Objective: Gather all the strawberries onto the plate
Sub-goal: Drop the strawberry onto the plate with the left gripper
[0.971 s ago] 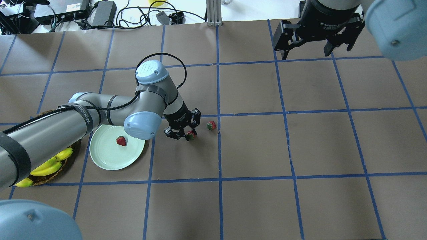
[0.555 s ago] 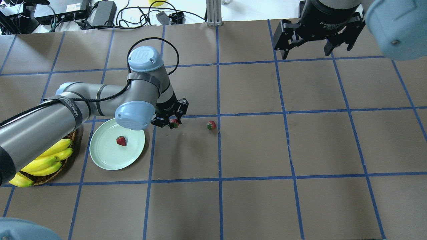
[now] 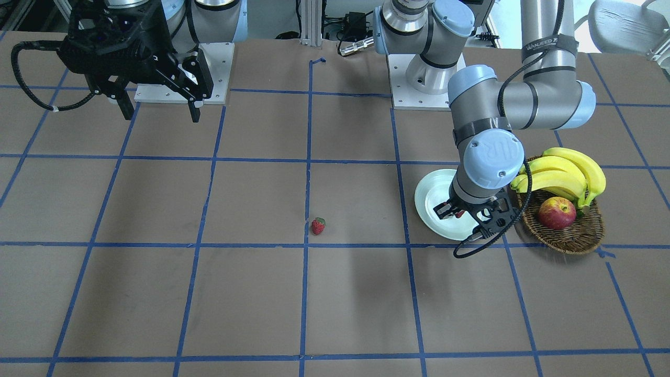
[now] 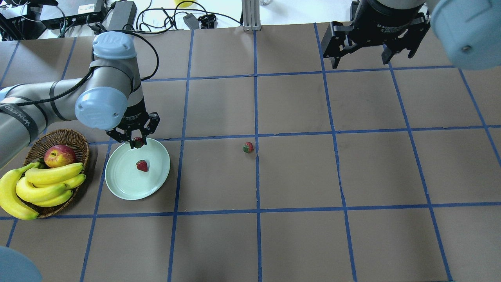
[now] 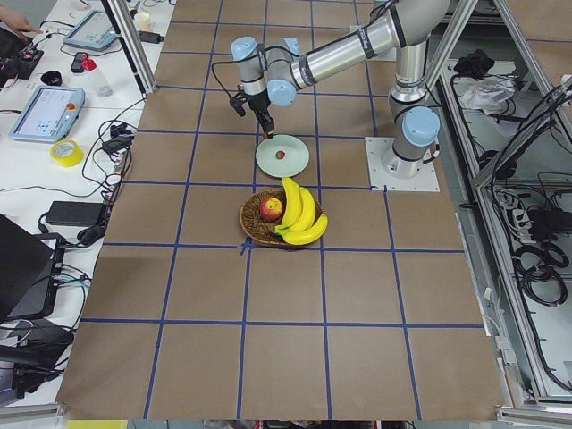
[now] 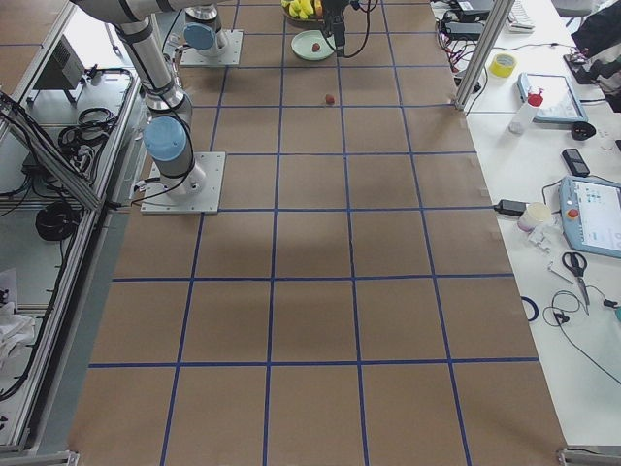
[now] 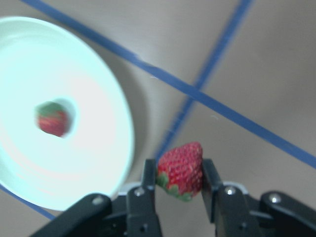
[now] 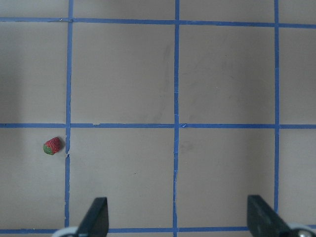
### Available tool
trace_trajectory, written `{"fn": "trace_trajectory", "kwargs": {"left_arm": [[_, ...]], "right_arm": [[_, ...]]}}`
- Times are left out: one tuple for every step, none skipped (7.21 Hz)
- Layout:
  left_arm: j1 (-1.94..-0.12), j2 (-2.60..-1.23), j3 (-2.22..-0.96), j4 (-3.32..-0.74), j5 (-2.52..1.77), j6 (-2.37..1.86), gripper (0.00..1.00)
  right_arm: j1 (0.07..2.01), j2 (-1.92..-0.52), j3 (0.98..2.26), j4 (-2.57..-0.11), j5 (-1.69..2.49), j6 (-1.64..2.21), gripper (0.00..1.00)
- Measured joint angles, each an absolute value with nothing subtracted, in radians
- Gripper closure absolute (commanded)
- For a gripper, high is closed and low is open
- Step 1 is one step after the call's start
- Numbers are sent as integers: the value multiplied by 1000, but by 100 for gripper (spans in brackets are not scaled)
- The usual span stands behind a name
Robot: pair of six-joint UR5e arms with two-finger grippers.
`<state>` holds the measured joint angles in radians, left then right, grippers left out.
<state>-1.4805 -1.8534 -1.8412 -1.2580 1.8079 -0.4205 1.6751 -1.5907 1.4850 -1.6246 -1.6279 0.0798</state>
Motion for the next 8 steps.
{"fn": "trace_trajectory", "kwargs": {"left_arm": [[-1446,-1852,-1872,-1258,1810,-376,1],[-1432,-1851,-1895,-1258,1812,-351,0],[-1432,-1849,-1907,-1256,1807,-341,0],[-1444,-1845,-1905,-1252,1802,-340,0],[-1468,-1840,-1892,-1250,1784,-344,0],[-1508,-1835,-1870,-1250,1736,-367,0],[-1560,-1836,-1841,-1248,1667,-444,0],[-1616,-1845,-1811,-1242,1583,-576,0]], "right_arm": [[1675,-1591,1485,-1624,-1627,80,0],[1675,-1591,1485,-1624,-1627,80,0],[1675,-1591,1485,-1624,-1626,79,0],[1675,-1591,1486,-1624,-1625,79,0],[1675,-1591,1486,-1623,-1624,79,0],[1675,-1591,1485,-1622,-1624,79,0],[1675,-1591,1485,-1622,-1624,79,0],[1675,-1590,1486,-1623,-1623,80,0]]}}
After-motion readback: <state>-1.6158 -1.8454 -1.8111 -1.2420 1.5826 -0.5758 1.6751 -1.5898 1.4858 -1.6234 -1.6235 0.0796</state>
